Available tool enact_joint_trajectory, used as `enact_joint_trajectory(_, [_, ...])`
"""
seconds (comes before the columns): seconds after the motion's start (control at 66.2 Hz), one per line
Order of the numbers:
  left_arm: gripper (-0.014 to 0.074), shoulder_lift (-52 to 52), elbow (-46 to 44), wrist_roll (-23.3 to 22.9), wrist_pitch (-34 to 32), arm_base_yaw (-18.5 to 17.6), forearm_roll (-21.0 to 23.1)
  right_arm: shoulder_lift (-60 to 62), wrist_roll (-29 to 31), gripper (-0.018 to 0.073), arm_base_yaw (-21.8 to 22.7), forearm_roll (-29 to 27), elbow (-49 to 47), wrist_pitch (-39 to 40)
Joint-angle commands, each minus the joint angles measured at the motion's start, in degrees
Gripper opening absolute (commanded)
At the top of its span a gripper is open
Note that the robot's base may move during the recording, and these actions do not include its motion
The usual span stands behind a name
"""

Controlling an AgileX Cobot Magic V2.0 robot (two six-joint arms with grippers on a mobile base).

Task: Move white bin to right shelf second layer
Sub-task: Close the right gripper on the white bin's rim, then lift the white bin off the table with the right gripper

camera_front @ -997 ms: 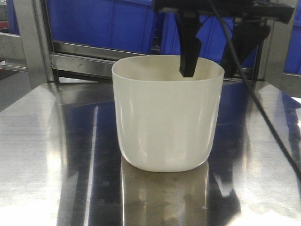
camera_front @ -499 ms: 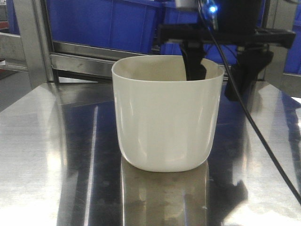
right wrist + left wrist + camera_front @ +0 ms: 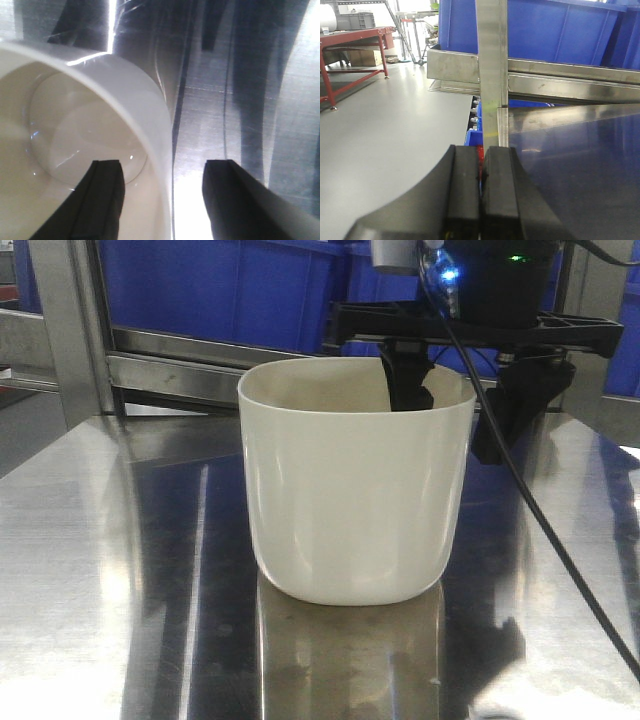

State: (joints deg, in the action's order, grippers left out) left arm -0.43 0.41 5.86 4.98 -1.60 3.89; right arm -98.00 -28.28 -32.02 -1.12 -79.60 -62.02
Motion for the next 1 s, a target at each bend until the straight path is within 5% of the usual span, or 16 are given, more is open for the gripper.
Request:
enact_joint_trajectory(0.0, [0.0085,-0.98,2.13,-0.15,-4.98,-0.19,0.35,2.63,0.12,0.0465,0.3,0.03,-1.21,0.7])
enact_joint_trajectory(0.151, [0.0085,-0.98,2.13,-0.15,-4.98,-0.19,0.35,2.63,0.12,0.046,0.3,0.03,-1.21,0.63])
enact_joint_trajectory(0.71, [0.0085,-0.98,2.13,-0.15,-4.98,-0.19,0.35,2.63,0.06,0.0068,0.3,0.03,-1.27,0.71])
enact_joint_trajectory(0.982, [0.0085,-0.98,2.13,-0.15,-4.98,-0.19,0.35,3.38,0.06,0.007,0.3,0.03,-2.22,1.36])
